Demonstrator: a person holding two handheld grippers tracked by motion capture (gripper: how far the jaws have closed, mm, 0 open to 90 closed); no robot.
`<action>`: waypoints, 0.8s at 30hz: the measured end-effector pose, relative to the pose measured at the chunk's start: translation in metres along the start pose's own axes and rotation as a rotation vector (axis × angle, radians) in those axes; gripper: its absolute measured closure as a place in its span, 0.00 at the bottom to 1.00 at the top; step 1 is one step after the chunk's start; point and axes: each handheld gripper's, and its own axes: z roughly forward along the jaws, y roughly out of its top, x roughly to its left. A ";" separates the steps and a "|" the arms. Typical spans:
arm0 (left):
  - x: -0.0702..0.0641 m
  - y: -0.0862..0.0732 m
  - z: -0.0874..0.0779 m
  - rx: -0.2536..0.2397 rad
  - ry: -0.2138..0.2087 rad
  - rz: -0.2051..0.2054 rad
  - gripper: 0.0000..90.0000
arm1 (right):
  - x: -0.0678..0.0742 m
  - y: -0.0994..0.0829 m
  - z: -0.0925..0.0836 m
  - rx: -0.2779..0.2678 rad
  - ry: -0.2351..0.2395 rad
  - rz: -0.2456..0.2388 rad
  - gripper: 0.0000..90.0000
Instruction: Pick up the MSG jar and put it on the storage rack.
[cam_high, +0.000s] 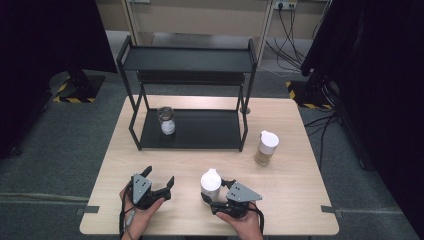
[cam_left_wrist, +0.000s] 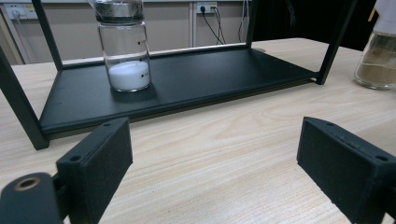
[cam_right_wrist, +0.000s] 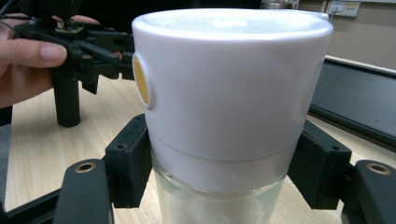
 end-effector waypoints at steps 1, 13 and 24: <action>0.000 0.000 0.000 0.000 0.000 0.001 0.11 | 0.000 0.001 -0.001 -0.002 -0.004 0.000 0.34; 0.000 0.000 0.000 -0.005 -0.001 0.005 0.11 | -0.002 0.016 -0.002 -0.031 -0.074 0.001 0.34; 0.000 0.000 0.000 -0.006 -0.003 0.005 0.11 | -0.012 0.033 -0.001 -0.071 -0.124 0.010 0.34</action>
